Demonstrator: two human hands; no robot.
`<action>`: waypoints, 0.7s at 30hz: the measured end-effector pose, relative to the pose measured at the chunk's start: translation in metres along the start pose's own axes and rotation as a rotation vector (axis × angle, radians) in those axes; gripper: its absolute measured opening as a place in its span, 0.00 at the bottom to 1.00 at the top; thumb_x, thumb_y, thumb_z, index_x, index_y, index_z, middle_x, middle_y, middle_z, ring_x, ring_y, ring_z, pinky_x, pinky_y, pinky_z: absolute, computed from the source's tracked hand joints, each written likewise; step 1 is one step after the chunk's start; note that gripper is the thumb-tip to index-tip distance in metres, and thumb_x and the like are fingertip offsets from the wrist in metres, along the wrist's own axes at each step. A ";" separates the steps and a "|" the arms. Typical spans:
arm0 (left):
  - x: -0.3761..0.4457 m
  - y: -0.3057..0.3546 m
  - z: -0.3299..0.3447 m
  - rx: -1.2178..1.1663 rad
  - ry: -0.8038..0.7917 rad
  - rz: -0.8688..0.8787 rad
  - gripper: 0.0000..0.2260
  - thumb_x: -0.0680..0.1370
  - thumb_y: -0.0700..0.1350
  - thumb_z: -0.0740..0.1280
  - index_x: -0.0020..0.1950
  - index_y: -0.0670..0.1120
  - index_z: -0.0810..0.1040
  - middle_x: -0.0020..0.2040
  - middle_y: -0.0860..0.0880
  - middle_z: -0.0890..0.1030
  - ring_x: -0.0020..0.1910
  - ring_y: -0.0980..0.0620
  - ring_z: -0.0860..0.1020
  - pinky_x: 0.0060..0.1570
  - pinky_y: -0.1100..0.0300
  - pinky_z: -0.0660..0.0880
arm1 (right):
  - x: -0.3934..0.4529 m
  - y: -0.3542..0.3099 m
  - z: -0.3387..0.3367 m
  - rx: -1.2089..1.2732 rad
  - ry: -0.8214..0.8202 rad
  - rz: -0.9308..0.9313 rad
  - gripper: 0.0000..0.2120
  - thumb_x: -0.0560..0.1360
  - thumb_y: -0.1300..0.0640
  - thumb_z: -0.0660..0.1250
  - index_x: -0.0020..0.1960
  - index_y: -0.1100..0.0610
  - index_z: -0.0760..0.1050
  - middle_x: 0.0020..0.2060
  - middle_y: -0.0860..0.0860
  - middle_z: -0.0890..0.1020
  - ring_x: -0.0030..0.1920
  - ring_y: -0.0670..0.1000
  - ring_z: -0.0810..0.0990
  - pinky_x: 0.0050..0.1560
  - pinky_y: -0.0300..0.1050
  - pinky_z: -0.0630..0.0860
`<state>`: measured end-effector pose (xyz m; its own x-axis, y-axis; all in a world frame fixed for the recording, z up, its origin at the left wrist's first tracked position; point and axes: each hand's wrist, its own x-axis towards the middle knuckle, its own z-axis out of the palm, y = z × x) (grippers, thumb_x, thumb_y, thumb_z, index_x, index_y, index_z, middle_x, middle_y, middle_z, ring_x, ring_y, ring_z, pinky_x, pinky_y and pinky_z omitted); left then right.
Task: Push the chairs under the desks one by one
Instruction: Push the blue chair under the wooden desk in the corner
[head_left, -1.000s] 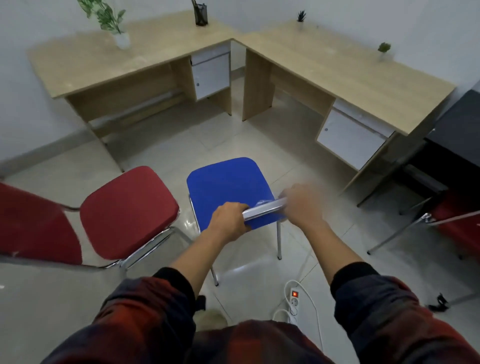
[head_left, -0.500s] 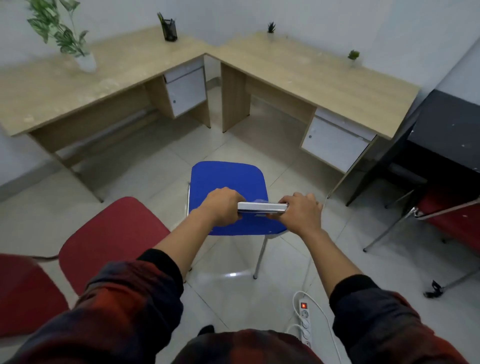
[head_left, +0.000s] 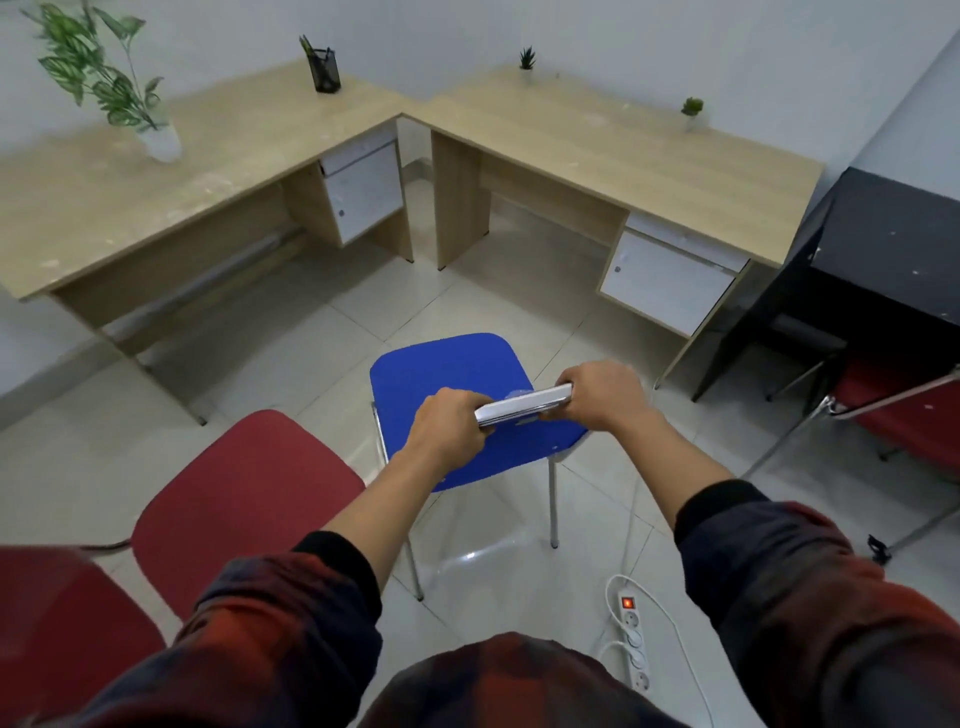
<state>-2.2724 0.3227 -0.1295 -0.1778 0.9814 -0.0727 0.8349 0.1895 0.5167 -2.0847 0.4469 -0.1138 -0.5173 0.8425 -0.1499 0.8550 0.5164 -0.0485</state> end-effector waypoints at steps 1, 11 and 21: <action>-0.005 0.000 0.002 -0.028 0.012 -0.018 0.12 0.77 0.44 0.69 0.60 0.52 0.82 0.48 0.51 0.84 0.44 0.51 0.79 0.42 0.56 0.77 | 0.003 -0.003 -0.002 -0.035 -0.014 -0.020 0.24 0.70 0.28 0.67 0.53 0.45 0.82 0.41 0.44 0.82 0.42 0.48 0.77 0.43 0.44 0.70; -0.035 0.016 0.043 -0.031 0.019 0.109 0.12 0.77 0.46 0.70 0.60 0.52 0.82 0.48 0.52 0.84 0.45 0.51 0.80 0.43 0.54 0.79 | -0.043 0.023 0.028 0.003 -0.064 0.046 0.22 0.70 0.31 0.68 0.52 0.46 0.82 0.45 0.44 0.84 0.51 0.49 0.76 0.52 0.49 0.74; -0.023 0.002 0.044 0.093 -0.131 0.192 0.13 0.77 0.48 0.70 0.61 0.57 0.81 0.49 0.54 0.81 0.47 0.51 0.79 0.45 0.51 0.79 | -0.075 0.014 0.052 0.028 -0.031 0.205 0.23 0.71 0.29 0.66 0.52 0.46 0.81 0.44 0.46 0.81 0.52 0.51 0.72 0.54 0.53 0.69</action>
<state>-2.2434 0.3016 -0.1642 0.0528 0.9942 -0.0938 0.8921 -0.0047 0.4518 -2.0321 0.3831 -0.1542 -0.3318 0.9240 -0.1898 0.9430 0.3302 -0.0413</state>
